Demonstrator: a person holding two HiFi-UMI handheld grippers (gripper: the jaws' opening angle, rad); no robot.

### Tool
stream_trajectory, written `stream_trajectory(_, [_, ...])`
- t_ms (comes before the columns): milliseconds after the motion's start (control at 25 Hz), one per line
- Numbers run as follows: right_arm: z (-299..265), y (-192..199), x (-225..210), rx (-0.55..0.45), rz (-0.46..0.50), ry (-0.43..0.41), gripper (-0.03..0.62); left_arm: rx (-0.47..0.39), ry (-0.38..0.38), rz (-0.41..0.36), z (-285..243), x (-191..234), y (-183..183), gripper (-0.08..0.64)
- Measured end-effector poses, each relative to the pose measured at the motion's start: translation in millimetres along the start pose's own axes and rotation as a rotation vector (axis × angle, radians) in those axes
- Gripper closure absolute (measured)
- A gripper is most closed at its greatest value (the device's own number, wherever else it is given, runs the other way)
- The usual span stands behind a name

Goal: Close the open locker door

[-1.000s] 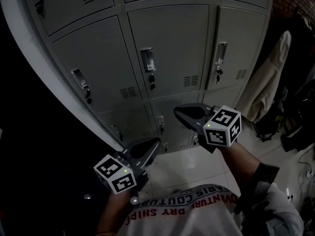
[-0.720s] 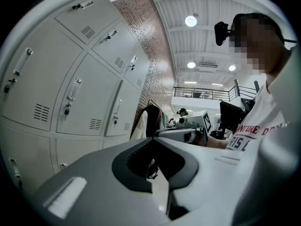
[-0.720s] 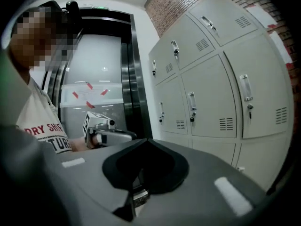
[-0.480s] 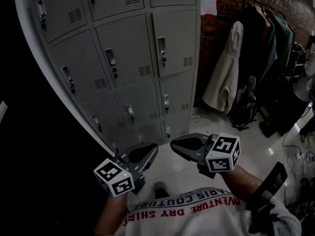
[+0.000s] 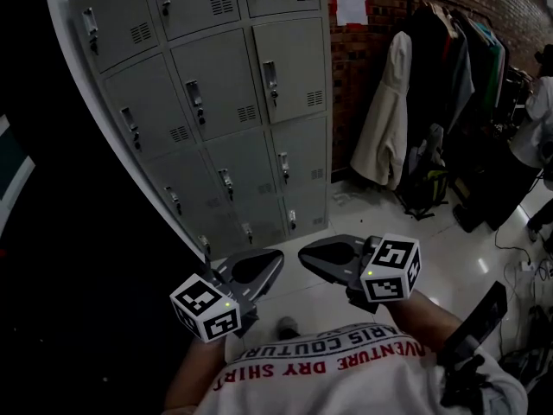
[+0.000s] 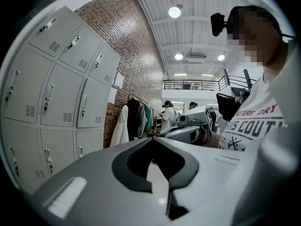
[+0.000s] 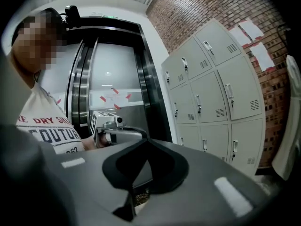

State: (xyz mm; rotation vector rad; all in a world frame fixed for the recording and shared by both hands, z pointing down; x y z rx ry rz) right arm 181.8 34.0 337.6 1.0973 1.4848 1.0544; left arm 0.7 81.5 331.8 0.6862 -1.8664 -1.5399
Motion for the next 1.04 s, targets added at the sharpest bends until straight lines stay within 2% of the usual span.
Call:
stream_trajectory(400, [17, 7, 30, 0.010, 0.006, -0.019, 0.596, 0.009, -0.019, -0.012, 13, -40, -1, 0.555])
stream_trajectory(1040, [17, 11, 48, 0.015, 0.030, -0.025, 0.595, 0.010, -0.013, -0.017, 22, -54, 6, 0.555])
Point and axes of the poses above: the fingertips, and each gripper's own axes: z backward along the fingers, x to its left, y out of its underside, the point moved 9 cm from there along z, backward along the fingers, and after that the axes turned 3 degrees about x, right-handed, at the moved point
